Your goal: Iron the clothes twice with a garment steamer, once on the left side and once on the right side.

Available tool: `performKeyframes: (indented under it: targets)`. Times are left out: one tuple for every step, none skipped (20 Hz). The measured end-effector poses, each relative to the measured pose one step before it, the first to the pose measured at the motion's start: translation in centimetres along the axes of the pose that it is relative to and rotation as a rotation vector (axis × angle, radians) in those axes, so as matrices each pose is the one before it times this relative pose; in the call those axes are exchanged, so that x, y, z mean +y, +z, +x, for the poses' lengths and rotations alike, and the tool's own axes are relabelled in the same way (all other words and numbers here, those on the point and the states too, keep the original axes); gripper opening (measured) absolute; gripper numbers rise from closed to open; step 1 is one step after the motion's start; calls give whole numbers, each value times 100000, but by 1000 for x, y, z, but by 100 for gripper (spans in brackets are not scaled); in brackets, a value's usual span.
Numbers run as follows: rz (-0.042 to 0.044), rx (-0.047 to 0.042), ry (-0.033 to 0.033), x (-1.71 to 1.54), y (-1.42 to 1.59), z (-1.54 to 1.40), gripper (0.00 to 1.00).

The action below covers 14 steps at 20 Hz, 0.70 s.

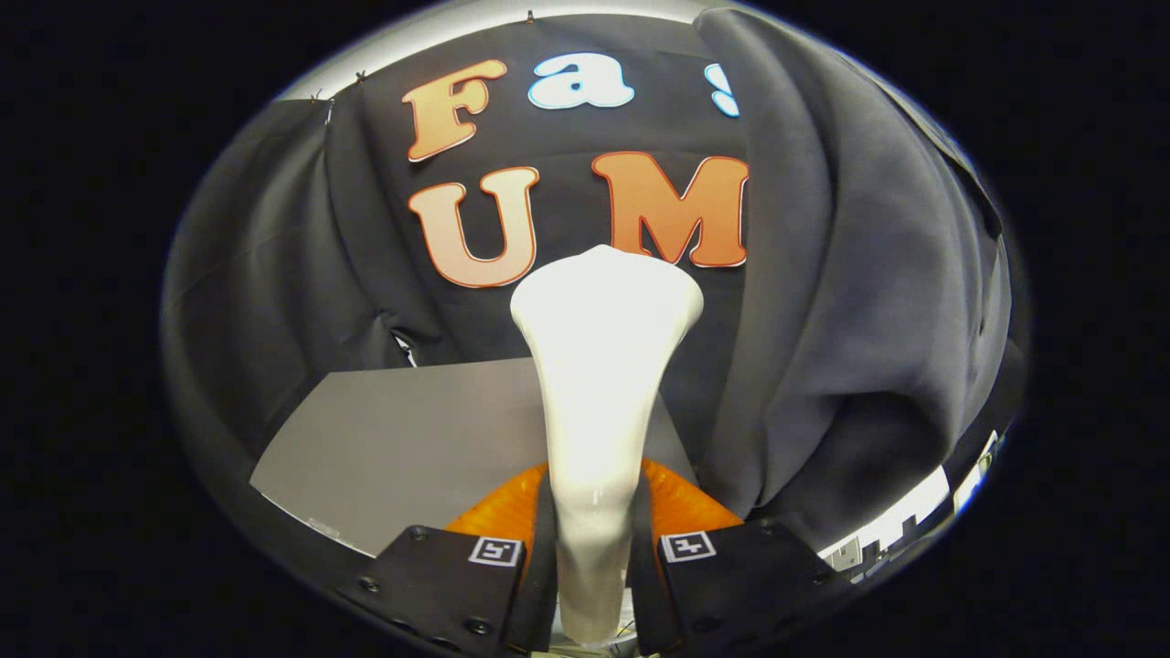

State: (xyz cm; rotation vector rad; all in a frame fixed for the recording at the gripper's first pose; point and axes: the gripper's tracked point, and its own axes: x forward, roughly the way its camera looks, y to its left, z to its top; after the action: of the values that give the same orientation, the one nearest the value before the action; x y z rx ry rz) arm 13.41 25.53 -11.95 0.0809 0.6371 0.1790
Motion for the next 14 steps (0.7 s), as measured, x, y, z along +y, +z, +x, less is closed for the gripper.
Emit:
performKeyframes:
  targets:
    - [263,-2414,1476,282,361,-1075,41]
    - [-353,-2377,891,83,531,-1081,42]
    - [-769,-3028,482,-15,575,-1006,41]
    - [-1343,-2457,470,20,345,-1086,41]
    - [-1098,-2993,448,8,707,-1059,41]
    - [-1564,-1897,226,-49,452,-1127,41]
    - [-1081,-2223,-84,-308,645,-1070,41]
    - [-847,-2236,1,-338,623,-1068,41]
    - [-224,-1970,-26,-311,498,-1166,41]
    - [-813,-1986,-351,-676,504,-1081,41]
    - [-247,-2303,110,-422,698,-1043,41]
    - [592,-1743,464,-500,766,-1297,41]
    - [966,-1140,365,-616,369,-1121,41]
    - [129,-1152,90,-586,408,-831,41]
